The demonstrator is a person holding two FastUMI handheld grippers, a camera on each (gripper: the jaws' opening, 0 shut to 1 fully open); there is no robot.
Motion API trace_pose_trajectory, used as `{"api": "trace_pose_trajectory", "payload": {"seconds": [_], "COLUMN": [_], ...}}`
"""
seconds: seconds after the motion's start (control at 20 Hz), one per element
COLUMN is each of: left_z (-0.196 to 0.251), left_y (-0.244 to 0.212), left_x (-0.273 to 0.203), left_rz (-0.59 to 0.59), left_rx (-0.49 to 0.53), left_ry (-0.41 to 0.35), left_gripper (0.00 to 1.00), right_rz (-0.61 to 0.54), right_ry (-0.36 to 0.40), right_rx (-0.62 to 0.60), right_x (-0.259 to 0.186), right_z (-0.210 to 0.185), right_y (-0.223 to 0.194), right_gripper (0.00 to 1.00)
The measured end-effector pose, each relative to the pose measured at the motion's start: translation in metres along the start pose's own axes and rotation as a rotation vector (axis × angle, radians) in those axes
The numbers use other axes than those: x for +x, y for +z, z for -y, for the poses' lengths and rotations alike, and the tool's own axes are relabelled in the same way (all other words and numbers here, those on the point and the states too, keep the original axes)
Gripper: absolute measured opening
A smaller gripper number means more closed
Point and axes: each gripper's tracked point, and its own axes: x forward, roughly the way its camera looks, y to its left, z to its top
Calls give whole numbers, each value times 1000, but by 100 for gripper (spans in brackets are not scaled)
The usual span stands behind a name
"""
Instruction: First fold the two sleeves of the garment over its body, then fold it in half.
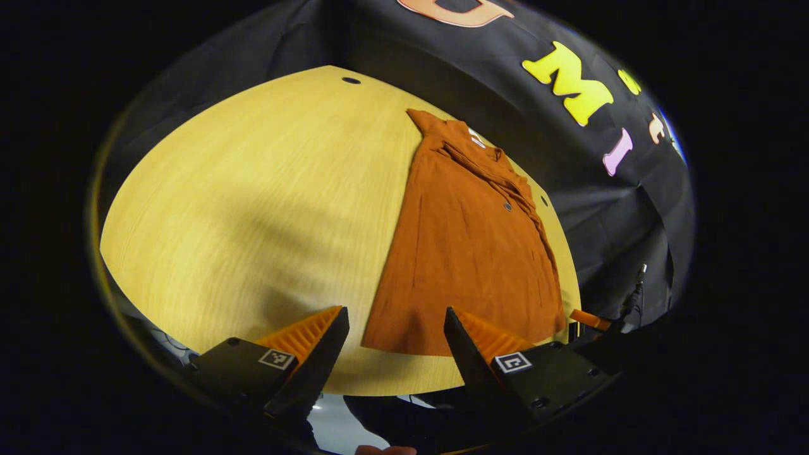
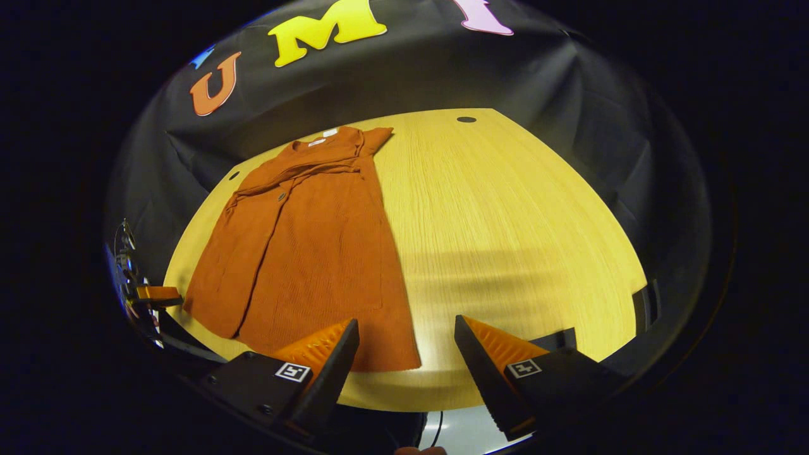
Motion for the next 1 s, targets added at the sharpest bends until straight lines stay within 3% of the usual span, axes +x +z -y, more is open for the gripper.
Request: {"api": "trace_pose_trajectory", "payload": {"seconds": [0.15,0.4,0.45,0.5,0.55,0.6,0.65,0.75,0.8,0.95,1.0], "left_z": [15,42,46,47,46,44,40,36,36,38,39], "left_y": [-2,-10,-11,-13,-13,-15,-16,-16,-16,-7,-1], "left_x": [7,18,20,23,28,29,31,34,31,21,17], "left_rz": [-18,-50,-56,-65,-69,-72,-85,-81,-85,-71,-60], "left_rx": [6,17,23,28,34,37,42,68,107,252,293], "left_ry": [-27,-85,-91,-86,-78,-75,-58,-27,-12,8,11], "left_gripper": [99,100,95,100,96,62,55,12,13,4,4], "right_rz": [-34,-43,-49,-54,-60,-68,-72,-90,-100,-102,-102], "right_ry": [-6,-52,-63,-55,-56,-44,-27,-13,-2,39,48], "right_rx": [0,-127,-160,-166,-169,-167,-164,-158,-154,-58,-21], "right_x": [16,18,22,17,16,17,17,18,19,11,8], "right_z": [-10,-19,-19,-27,-30,-34,-40,-46,-46,-49,-49], "right_y": [-11,-16,-21,-18,-20,-22,-21,-20,-17,-8,-4], "right_gripper": [96,98,97,84,79,61,56,24,7,7,1]}}
